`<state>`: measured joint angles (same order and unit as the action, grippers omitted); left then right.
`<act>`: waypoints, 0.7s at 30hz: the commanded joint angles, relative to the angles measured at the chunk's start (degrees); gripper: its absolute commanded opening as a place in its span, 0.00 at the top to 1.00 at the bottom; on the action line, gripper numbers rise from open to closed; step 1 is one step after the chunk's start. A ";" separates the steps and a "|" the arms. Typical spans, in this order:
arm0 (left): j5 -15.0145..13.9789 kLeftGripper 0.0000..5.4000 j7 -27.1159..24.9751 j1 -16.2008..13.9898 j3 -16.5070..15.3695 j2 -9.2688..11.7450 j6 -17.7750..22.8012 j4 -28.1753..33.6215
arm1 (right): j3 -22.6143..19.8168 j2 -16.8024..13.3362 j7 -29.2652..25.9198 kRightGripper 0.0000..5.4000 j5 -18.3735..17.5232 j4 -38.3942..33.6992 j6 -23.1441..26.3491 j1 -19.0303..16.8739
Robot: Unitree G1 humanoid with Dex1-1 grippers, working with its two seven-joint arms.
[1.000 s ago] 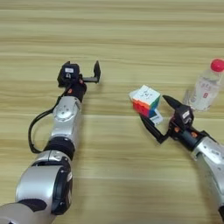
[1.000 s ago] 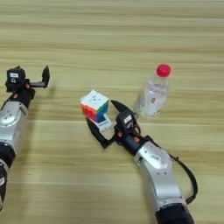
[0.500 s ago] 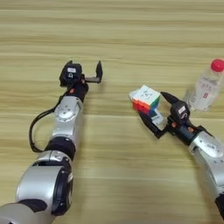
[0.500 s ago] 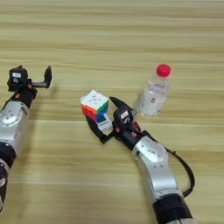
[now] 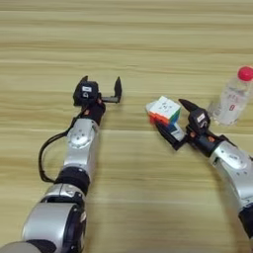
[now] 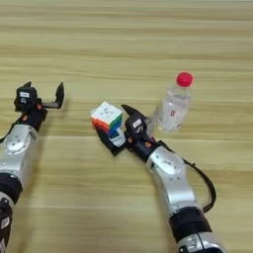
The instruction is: Move the objects on the table
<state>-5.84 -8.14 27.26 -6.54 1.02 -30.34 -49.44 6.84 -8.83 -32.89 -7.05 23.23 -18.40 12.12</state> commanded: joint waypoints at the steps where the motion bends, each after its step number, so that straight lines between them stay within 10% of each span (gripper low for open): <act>1: 0.31 0.00 0.16 -0.94 0.31 -0.29 0.73 1.56 | 0.31 0.45 0.00 0.00 0.91 1.90 -0.79 1.83; 21: 0.49 0.00 0.36 -1.53 0.44 -0.51 1.15 2.25 | 0.46 1.96 0.24 0.08 1.92 5.82 -2.57 3.96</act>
<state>-5.81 -8.00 26.05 -6.44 0.66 -29.94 -47.81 7.12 -7.09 -32.85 -5.81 28.61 -20.55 15.10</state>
